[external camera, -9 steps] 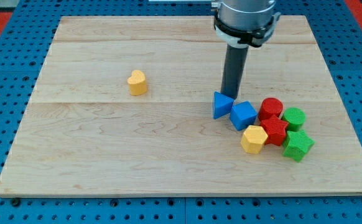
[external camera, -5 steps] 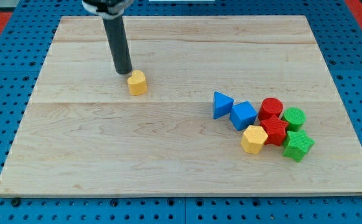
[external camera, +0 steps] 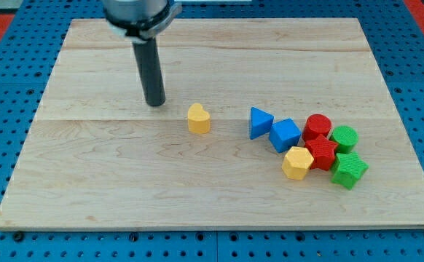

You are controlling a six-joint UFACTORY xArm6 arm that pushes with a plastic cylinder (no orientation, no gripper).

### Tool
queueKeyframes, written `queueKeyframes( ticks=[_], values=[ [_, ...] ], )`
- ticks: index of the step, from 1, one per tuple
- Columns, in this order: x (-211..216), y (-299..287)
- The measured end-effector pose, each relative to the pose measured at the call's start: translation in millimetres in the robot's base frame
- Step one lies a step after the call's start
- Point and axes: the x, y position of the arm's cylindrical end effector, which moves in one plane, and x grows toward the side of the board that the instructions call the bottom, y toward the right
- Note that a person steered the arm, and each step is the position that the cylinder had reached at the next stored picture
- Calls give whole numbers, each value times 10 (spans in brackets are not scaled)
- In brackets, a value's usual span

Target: Place the yellow heart into the group blocks

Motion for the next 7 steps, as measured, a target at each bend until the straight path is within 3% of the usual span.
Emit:
queueKeyframes(
  ticks=[1, 2, 3, 4, 5, 6, 7],
  values=[
    [389, 1056],
    [517, 1251],
    [302, 618],
    [-74, 721],
    [118, 1450],
    [469, 1652],
    [393, 1447]
  ],
)
